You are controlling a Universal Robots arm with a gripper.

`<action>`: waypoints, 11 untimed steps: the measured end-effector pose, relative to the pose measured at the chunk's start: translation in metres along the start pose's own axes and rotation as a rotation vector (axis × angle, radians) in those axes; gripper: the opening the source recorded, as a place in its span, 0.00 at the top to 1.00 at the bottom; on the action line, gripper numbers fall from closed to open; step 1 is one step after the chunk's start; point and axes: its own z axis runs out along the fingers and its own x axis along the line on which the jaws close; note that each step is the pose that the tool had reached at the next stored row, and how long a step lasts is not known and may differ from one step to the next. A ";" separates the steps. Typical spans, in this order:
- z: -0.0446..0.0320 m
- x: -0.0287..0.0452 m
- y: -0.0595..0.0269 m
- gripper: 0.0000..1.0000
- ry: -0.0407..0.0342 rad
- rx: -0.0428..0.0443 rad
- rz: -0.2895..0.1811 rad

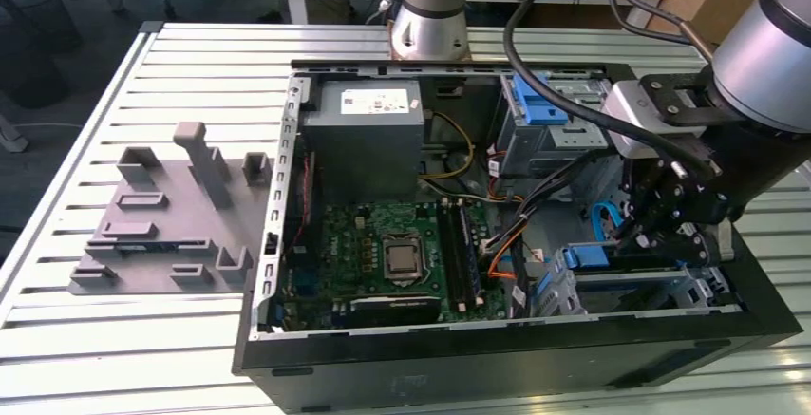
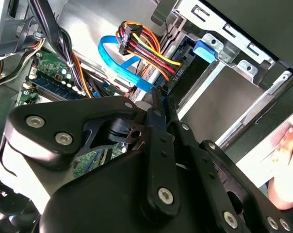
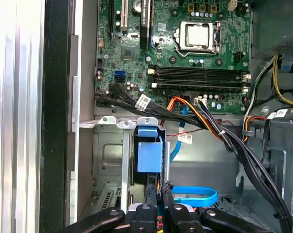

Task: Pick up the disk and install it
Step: 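Insert the second disk wire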

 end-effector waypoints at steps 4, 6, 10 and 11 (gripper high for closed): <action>0.0006 0.0004 -0.0002 0.84 0.0001 0.0001 0.002; 0.0015 0.0010 -0.0001 0.84 0.0001 0.0001 0.004; 0.0034 0.0022 -0.0001 0.84 -0.0012 0.0003 0.006; 0.0038 0.0026 -0.0002 0.84 -0.0013 0.0003 0.007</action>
